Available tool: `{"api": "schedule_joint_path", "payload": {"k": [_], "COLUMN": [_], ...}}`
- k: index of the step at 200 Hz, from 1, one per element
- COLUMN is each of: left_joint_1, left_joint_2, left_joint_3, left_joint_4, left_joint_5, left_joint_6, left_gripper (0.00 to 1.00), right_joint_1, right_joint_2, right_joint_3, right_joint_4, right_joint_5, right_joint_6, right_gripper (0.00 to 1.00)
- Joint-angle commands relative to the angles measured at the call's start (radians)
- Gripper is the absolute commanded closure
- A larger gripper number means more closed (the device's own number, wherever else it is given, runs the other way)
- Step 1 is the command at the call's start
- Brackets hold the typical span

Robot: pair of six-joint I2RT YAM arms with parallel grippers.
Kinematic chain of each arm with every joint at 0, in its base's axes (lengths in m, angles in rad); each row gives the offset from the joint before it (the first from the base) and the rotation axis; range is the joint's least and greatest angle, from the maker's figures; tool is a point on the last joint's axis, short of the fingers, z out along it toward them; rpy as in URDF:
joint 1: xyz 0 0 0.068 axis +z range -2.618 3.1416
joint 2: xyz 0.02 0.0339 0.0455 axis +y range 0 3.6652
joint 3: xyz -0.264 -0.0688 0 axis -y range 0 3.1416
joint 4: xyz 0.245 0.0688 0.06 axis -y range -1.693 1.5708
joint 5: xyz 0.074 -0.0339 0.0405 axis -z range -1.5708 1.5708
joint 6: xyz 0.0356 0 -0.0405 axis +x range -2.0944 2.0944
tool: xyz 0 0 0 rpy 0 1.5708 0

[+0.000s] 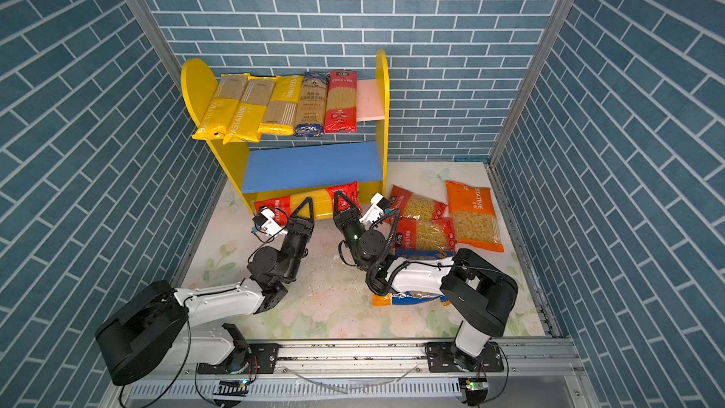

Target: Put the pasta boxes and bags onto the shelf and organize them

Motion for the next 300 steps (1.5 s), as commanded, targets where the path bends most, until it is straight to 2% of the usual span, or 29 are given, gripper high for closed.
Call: {"api": "schedule_joint_path", "payload": {"k": [1, 26, 52, 70, 80, 94, 119, 136, 150, 161, 176, 197, 217, 248, 268, 300], "left_joint_1": [0.009, 0.010, 0.030, 0.079, 0.115, 0.182, 0.311, 0.404, 0.470, 0.496, 0.506, 0.507, 0.508, 0.506, 0.504, 0.501], "left_joint_2": [-0.022, -0.044, -0.069, -0.126, -0.174, -0.260, -0.362, -0.356, -0.324, -0.299, -0.277, -0.271, -0.269, -0.259, -0.269, -0.283], "left_joint_3": [0.044, 0.036, 0.027, 0.024, 0.034, 0.069, 0.148, 0.170, 0.174, 0.174, 0.189, 0.195, 0.187, 0.192, 0.187, 0.176], "left_joint_4": [0.062, 0.061, 0.050, -0.042, -0.128, -0.339, -0.671, -0.720, -0.683, -0.614, -0.581, -0.584, -0.587, -0.574, -0.568, -0.563], "left_joint_5": [0.041, 0.050, 0.087, 0.158, 0.221, 0.337, 0.580, 0.764, 0.894, 0.962, 1.016, 1.034, 1.038, 1.059, 1.062, 1.061], "left_joint_6": [0.012, 0.063, 0.071, 0.039, 0.030, -0.001, 0.012, -0.009, -0.058, -0.086, -0.088, -0.071, -0.066, -0.080, -0.095, -0.100], "left_gripper": [0.69, 0.73, 0.76, 0.79, 0.80, 0.81, 0.81, 0.80, 0.79, 0.79, 0.79, 0.79, 0.79, 0.79, 0.79, 0.79], "right_joint_1": [0.020, 0.017, -0.009, -0.061, -0.107, -0.173, -0.258, -0.309, -0.338, -0.336, -0.337, -0.347, -0.349, -0.347, -0.345, -0.275], "right_joint_2": [0.004, -0.017, -0.057, -0.101, -0.129, -0.172, -0.238, -0.274, -0.299, -0.314, -0.319, -0.327, -0.370, -0.419, -0.402, -0.356], "right_joint_3": [-0.017, -0.042, -0.113, -0.205, -0.237, -0.258, -0.340, -0.341, -0.254, -0.202, -0.222, -0.250, -0.282, -0.260, -0.228, -0.138], "right_joint_4": [0.151, 0.148, 0.142, 0.105, 0.042, -0.095, -0.174, -0.215, -0.434, -0.580, -0.530, -0.425, -0.364, -0.477, -0.482, -0.587], "right_joint_5": [-0.074, -0.085, -0.135, -0.212, -0.328, -0.530, -0.717, -0.871, -1.052, -1.121, -1.150, -1.181, -1.153, -1.120, -1.098, -1.026], "right_joint_6": [0.130, 0.081, 0.044, 0.060, 0.073, 0.072, 0.049, 0.032, -0.037, -0.093, -0.075, -0.010, 0.026, 0.002, 0.000, -0.076], "right_gripper": [0.73, 0.56, 0.45, 0.42, 0.42, 0.41, 0.41, 0.40, 0.37, 0.35, 0.34, 0.34, 0.32, 0.28, 0.28, 0.30]}}
